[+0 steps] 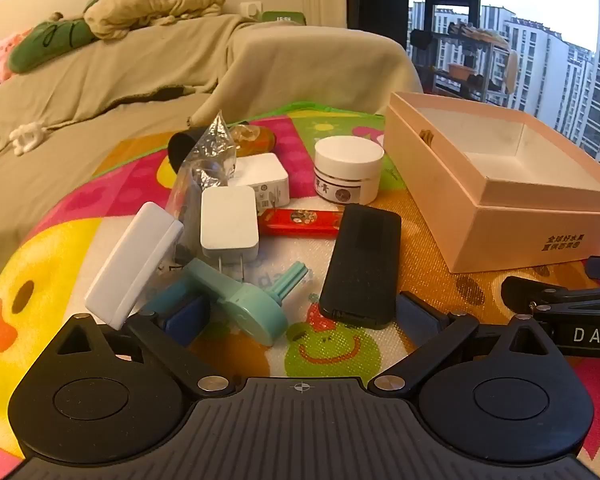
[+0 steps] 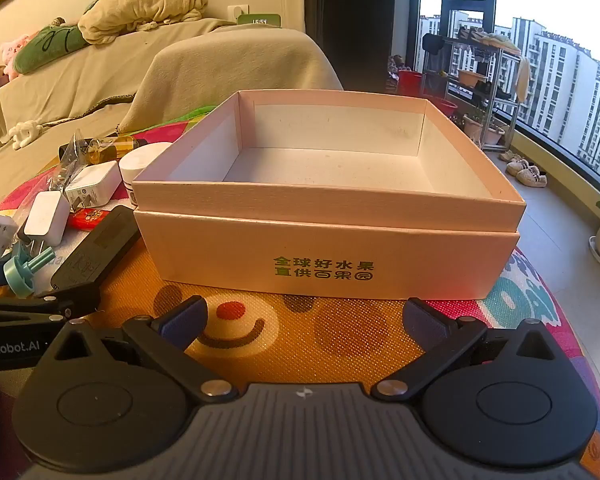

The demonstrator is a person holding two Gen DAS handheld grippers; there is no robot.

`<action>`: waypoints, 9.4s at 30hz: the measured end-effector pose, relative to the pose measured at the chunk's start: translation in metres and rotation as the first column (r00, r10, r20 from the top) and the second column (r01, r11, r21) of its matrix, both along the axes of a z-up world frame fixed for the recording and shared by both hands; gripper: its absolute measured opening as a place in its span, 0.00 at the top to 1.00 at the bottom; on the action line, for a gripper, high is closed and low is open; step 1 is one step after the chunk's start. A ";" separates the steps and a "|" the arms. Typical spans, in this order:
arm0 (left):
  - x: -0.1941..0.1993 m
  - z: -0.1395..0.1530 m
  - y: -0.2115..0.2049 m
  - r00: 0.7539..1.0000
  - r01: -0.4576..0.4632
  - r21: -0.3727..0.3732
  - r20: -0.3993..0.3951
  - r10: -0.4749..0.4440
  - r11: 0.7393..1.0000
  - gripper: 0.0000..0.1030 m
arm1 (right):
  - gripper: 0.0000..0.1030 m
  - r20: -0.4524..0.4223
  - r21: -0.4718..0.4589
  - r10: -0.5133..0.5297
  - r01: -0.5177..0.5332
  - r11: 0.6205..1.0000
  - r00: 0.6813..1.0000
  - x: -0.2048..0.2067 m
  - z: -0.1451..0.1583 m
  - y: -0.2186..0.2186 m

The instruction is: Organize rigid objects

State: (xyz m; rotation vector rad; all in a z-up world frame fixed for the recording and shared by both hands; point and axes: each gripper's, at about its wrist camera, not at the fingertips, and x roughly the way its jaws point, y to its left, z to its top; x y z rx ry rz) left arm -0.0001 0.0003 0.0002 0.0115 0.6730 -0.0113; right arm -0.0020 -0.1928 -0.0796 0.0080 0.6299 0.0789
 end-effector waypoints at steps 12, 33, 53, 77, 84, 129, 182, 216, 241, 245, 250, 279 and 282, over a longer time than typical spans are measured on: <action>0.000 0.000 0.000 1.000 0.000 0.005 -0.005 0.000 1.000 0.01 | 0.00 0.000 0.000 0.000 0.000 1.000 1.000 0.000 0.000 0.000; 0.000 0.000 0.000 1.000 0.000 0.004 -0.005 0.000 1.000 0.01 | 0.00 0.000 -0.001 0.000 0.000 1.000 1.000 -0.001 0.000 0.000; 0.000 0.000 -0.001 1.000 0.000 0.014 -0.004 0.000 1.000 0.01 | 0.00 0.000 -0.001 0.000 0.000 1.000 1.000 0.000 0.000 0.001; 0.001 -0.001 -0.003 1.000 0.000 0.013 -0.004 0.000 1.000 0.01 | 0.00 0.000 0.001 0.000 0.000 1.000 1.000 -0.001 -0.001 0.001; 0.001 -0.001 -0.003 1.000 0.000 0.012 -0.004 0.000 1.000 0.01 | 0.00 0.000 0.007 0.001 -0.001 1.000 1.000 -0.001 -0.001 0.000; -0.014 0.019 0.116 0.986 0.124 -0.012 -0.108 -0.125 0.992 0.04 | 0.01 -0.040 -0.028 0.230 -0.231 0.973 0.972 -0.020 0.012 0.009; 0.068 0.126 -0.051 0.901 0.407 -0.194 0.247 -0.357 0.893 0.49 | 0.32 0.161 -0.073 0.306 -0.298 0.952 0.938 -0.075 0.078 -0.033; 0.034 0.006 -0.011 0.964 0.267 -0.025 0.000 -0.267 0.963 0.58 | 0.21 0.086 -0.059 0.261 -0.257 0.965 0.961 0.021 0.074 -0.009; -0.068 0.012 0.074 0.990 0.143 -0.111 -0.003 -0.144 0.983 0.58 | 0.64 -0.117 0.070 0.565 -0.561 0.825 0.817 0.061 0.054 0.166; -0.068 0.012 0.072 0.990 0.140 -0.106 0.002 -0.140 0.984 0.58 | 0.67 -0.078 0.038 0.583 -0.581 0.813 0.809 0.029 0.069 0.136; -0.067 0.014 0.068 0.986 0.165 -0.120 -0.010 -0.167 0.979 0.58 | 0.67 -0.071 0.054 0.575 -0.572 0.818 0.815 -0.007 0.081 0.093; 0.054 0.111 -0.028 0.943 0.313 -0.293 0.208 -0.259 0.903 0.58 | 0.51 -0.010 0.028 0.230 -0.230 0.973 0.973 -0.090 0.061 -0.076; 0.031 0.092 -0.011 0.955 0.287 -0.290 0.158 -0.250 0.913 0.58 | 0.42 -0.036 0.004 0.228 -0.228 0.974 0.973 -0.086 0.048 -0.070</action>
